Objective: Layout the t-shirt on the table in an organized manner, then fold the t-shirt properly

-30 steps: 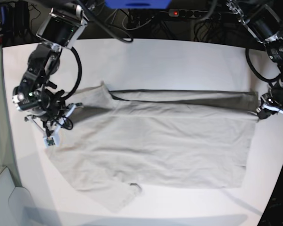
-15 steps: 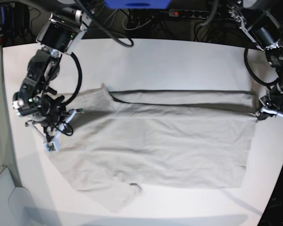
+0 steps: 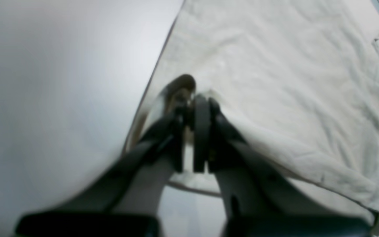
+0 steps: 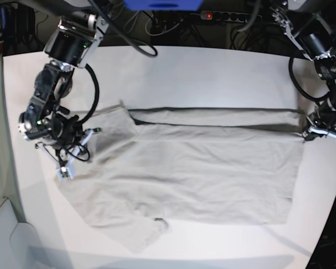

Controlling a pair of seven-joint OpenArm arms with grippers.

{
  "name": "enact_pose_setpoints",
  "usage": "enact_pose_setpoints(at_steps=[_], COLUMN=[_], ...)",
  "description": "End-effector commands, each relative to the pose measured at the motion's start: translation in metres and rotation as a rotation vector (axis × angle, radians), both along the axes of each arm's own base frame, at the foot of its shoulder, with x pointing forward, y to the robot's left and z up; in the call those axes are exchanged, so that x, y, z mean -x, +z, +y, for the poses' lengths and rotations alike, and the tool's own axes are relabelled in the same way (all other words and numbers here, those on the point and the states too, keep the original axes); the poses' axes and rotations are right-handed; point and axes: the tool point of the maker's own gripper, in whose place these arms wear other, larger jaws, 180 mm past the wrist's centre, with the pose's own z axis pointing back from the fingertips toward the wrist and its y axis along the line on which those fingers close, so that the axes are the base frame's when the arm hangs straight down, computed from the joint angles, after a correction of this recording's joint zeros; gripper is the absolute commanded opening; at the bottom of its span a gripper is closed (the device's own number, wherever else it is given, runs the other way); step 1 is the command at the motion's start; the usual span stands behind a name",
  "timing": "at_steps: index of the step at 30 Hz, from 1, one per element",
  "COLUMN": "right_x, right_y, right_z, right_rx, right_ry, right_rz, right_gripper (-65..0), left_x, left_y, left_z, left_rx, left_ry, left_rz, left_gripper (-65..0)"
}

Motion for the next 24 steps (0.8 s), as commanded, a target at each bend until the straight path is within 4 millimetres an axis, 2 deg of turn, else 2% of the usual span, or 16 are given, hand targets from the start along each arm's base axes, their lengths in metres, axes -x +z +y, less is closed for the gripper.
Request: enact_pose_setpoints(at_steps=[1, 3, 6, 8, 13, 16, 18, 20, 24], right_x=[-0.013, -0.014, -0.014, -0.012, -0.010, -0.007, -0.001, 0.002, 0.012], right_y=[0.017, 0.018, 0.017, 0.018, 0.017, 0.016, 0.014, 0.017, 0.023], right_z=[-0.003, -0.003, -0.003, -0.004, -0.013, -0.023, -0.033, -0.041, -0.053], right_rx=[0.000, 0.000, 0.001, 0.004, 0.022, 0.042, 0.052, 0.063, 0.084], right_ry=[-0.005, -0.005, -0.005, -0.006, -0.014, -0.024, -0.040, -0.059, -0.094], right_rz=[-0.061, -0.063, -0.062, -0.063, -0.057, -0.050, -0.042, -0.051, -0.066], right_gripper=[-58.1, -58.0, -54.3, -49.8, -39.3, -36.3, -35.2, -34.8, -34.8], left_x=[-0.009, -0.007, -0.006, -0.005, -0.005, -0.006, 0.001, 0.009, 0.020], left_y=[0.015, 0.009, 0.007, 0.006, 0.010, 0.017, 0.024, 0.030, 0.025], left_z=[0.012, 0.011, 0.010, 0.010, 0.012, 0.012, 0.012, 0.010, 0.003], left_rx=[-0.022, -0.007, -0.001, -0.003, -0.004, -0.022, -0.061, -0.107, -0.122], left_ry=[0.012, 0.014, 0.015, 0.015, 0.016, 0.004, -0.007, -0.025, -0.032], left_rz=[-0.046, -0.033, -0.027, -0.024, -0.040, -0.050, -0.057, -0.062, -0.049], left_gripper=[-64.0, -63.5, -54.8, -44.9, -15.1, -3.5, 0.0, 0.0, 0.0])
